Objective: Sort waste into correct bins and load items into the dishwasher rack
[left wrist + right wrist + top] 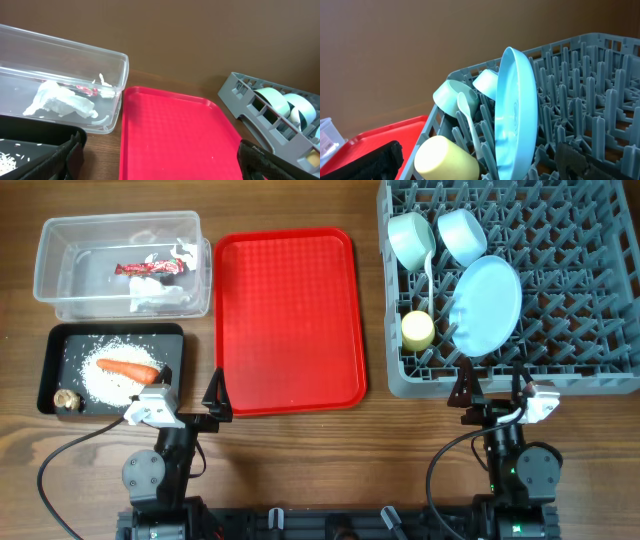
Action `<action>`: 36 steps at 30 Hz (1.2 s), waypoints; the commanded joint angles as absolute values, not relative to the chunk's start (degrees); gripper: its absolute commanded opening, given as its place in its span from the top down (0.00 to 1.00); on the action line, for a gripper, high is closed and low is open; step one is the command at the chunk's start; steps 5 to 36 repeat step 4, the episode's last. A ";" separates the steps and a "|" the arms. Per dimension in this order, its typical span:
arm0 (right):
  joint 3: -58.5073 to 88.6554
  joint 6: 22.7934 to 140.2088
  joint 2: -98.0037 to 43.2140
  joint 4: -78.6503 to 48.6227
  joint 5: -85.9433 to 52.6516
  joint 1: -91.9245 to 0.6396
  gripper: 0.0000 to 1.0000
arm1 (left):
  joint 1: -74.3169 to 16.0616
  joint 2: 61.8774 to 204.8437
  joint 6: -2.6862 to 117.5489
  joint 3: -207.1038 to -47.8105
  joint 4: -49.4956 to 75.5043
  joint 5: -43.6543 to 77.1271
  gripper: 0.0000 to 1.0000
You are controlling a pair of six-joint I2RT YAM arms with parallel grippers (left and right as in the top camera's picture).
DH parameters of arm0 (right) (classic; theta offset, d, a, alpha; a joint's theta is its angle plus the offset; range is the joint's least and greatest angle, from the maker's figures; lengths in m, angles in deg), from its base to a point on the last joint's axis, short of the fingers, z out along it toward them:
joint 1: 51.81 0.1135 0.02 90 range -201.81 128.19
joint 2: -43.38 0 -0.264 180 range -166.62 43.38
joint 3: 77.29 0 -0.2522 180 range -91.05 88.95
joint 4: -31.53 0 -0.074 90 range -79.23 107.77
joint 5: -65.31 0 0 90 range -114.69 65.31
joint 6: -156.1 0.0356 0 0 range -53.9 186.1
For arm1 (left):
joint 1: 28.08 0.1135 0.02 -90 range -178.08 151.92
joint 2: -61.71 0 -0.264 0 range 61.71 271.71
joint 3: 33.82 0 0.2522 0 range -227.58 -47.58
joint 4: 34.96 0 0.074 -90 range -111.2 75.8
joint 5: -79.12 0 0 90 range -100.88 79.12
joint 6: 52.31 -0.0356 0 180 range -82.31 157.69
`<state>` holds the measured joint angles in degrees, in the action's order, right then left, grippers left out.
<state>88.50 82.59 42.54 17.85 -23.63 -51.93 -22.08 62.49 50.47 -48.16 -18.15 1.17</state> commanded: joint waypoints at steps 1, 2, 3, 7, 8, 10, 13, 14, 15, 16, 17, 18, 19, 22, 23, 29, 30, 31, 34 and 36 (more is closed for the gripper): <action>88.66 83.03 43.10 18.11 -23.08 -52.21 0.00 | -21.84 61.88 50.19 -47.90 -17.93 2.53 0.00; 88.66 83.03 43.10 18.11 -23.08 -52.21 0.00 | -21.84 61.88 50.19 -47.90 -17.96 2.53 0.00; 88.66 83.03 43.10 18.11 -23.10 -52.21 0.00 | -21.84 61.88 50.16 -47.90 -17.96 2.53 0.00; 88.66 83.03 43.10 18.11 -23.10 -52.21 0.00 | -21.84 61.88 50.16 -47.90 -17.96 2.53 0.00; 88.66 83.03 43.10 18.11 -23.10 -52.21 0.00 | -21.84 61.88 50.16 -47.90 -17.96 2.53 0.00; 88.66 83.03 43.10 18.11 -23.10 -52.21 0.00 | -21.84 61.88 50.16 -47.90 -17.96 2.53 0.00; 88.66 83.03 43.10 18.11 -23.10 -52.21 0.00 | -21.84 61.88 50.16 -47.90 -17.96 2.53 0.00; 88.66 83.03 43.10 18.11 -23.10 -52.21 0.00 | -21.84 61.88 50.16 -47.90 -17.96 2.53 0.00; 88.66 83.03 43.10 18.11 -23.10 -52.21 0.00 | -21.84 61.88 50.16 -47.90 -17.96 2.53 0.00; 88.66 83.03 43.10 18.11 -23.10 -52.21 0.00 | -21.84 61.88 50.16 -47.90 -17.96 2.53 0.00; 88.66 83.03 43.10 18.11 -23.10 -52.21 0.00 | -21.84 61.88 50.16 -47.90 -17.96 2.53 0.00; 88.66 83.03 43.10 18.11 -23.10 -52.21 0.00 | -21.84 61.88 50.16 -47.90 -17.96 2.53 0.00; 88.66 83.03 43.10 18.11 -23.10 -52.21 0.00 | -21.84 61.88 50.16 -47.90 -17.96 2.53 0.00; 88.66 83.03 43.10 18.11 -23.10 -52.21 0.00 | -21.84 61.88 50.16 -47.90 -17.96 2.53 0.00; 88.66 83.03 43.10 18.11 -23.10 -52.21 0.00 | -21.84 61.88 50.16 -47.90 -17.96 2.53 0.00; 88.66 83.03 43.10 18.11 -23.10 -52.21 0.00 | -21.84 61.88 50.16 -47.90 -17.96 2.53 0.00; 88.66 83.03 43.10 18.11 -23.10 -52.21 0.00 | -21.84 61.88 50.16 -47.90 -17.96 2.53 0.00; 88.66 83.03 43.10 18.11 -23.10 -52.21 0.00 | -21.84 61.88 50.16 -47.90 -17.96 2.53 0.00; 88.66 83.03 43.10 18.11 -23.10 -52.21 0.00 | -21.84 61.88 50.16 -47.90 -17.96 2.53 0.00; 88.66 83.03 43.10 18.11 -23.10 -52.21 0.00 | -21.84 61.88 50.16 -47.90 -17.96 2.53 0.00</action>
